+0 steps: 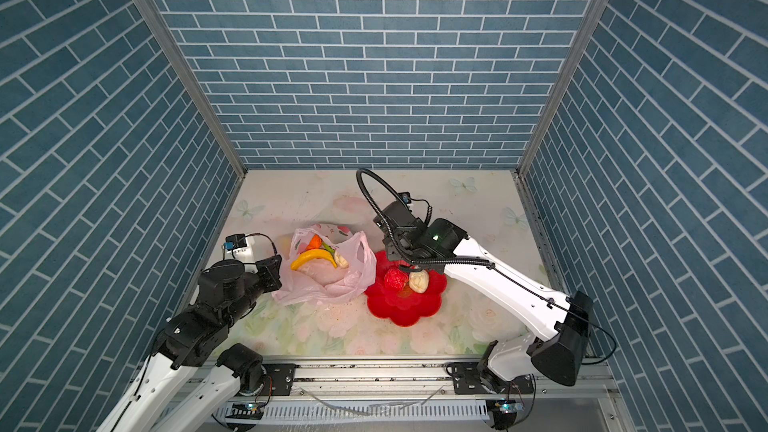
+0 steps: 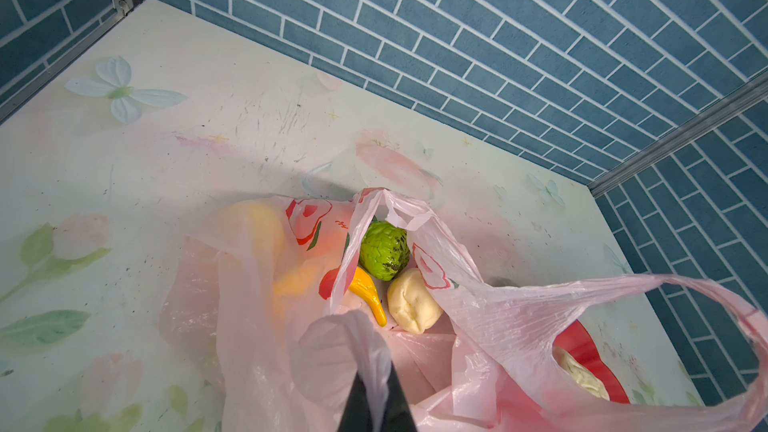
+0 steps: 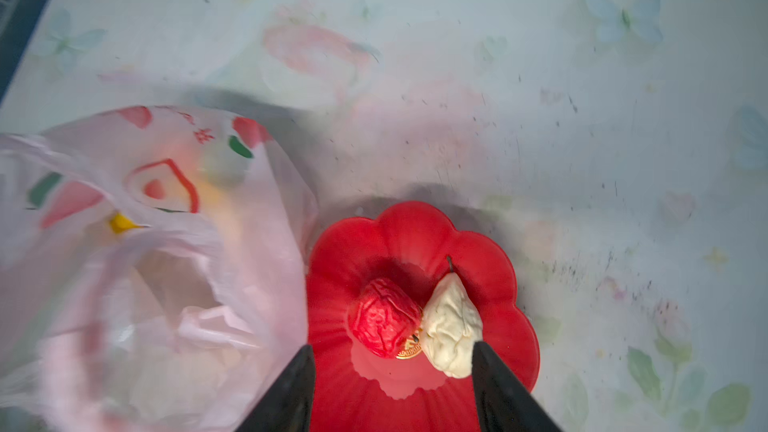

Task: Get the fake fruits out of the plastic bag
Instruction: 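Move the right gripper back into the bag mouth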

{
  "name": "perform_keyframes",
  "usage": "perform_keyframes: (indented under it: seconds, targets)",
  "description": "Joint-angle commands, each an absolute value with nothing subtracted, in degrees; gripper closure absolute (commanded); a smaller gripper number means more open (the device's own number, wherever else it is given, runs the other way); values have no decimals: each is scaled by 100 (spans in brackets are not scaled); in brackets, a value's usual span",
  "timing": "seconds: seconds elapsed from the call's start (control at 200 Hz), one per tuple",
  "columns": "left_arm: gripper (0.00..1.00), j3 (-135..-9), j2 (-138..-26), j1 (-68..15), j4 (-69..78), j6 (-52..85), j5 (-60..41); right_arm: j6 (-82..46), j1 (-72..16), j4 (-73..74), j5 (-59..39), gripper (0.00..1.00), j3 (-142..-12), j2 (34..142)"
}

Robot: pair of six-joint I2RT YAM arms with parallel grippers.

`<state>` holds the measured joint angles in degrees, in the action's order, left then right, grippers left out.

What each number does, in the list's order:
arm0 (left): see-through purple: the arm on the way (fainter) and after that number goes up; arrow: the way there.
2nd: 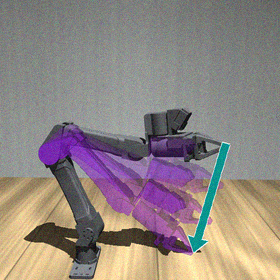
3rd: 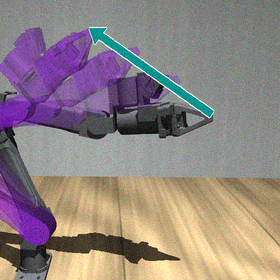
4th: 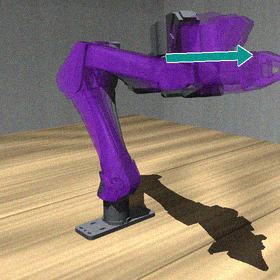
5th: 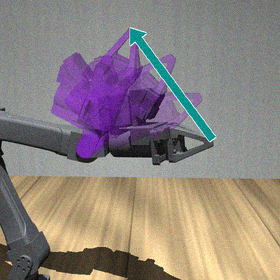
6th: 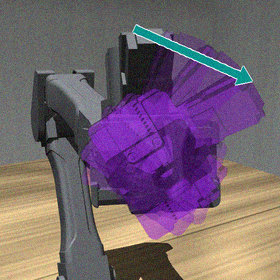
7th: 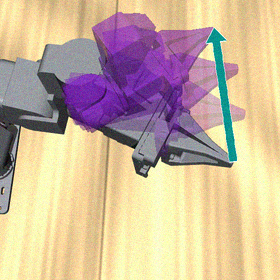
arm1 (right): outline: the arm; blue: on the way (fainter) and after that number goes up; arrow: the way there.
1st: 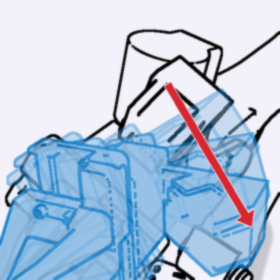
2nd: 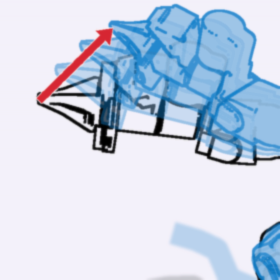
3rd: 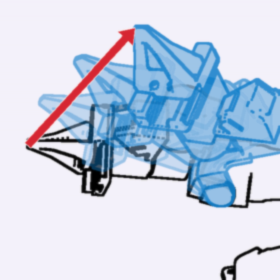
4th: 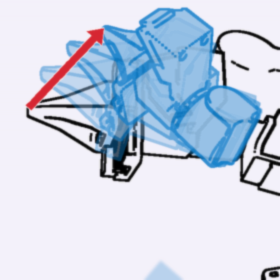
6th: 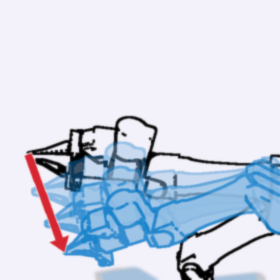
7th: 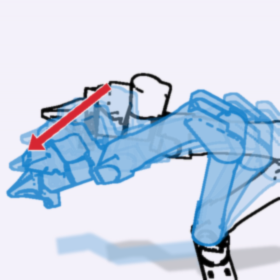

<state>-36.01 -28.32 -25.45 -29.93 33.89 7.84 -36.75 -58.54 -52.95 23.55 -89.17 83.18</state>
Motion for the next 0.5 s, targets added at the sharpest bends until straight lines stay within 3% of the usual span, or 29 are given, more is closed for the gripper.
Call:
perform_keyframes:
  seconds: [0.0,0.225,0.495]
  targets:
    - [93,-3511,-2804,-2522,-3098,3345,791,-2911,-6190,-5504,2635,44,-9847,9003]
    - [93,-3493,-2760,-2522,-3154,3347,843,-2452,-6607,-4894,1739,51,-11027,10299]
    - [93,-3524,-2843,-2518,-3156,3336,879,-2793,-6693,-4097,706,56,-10989,11265]
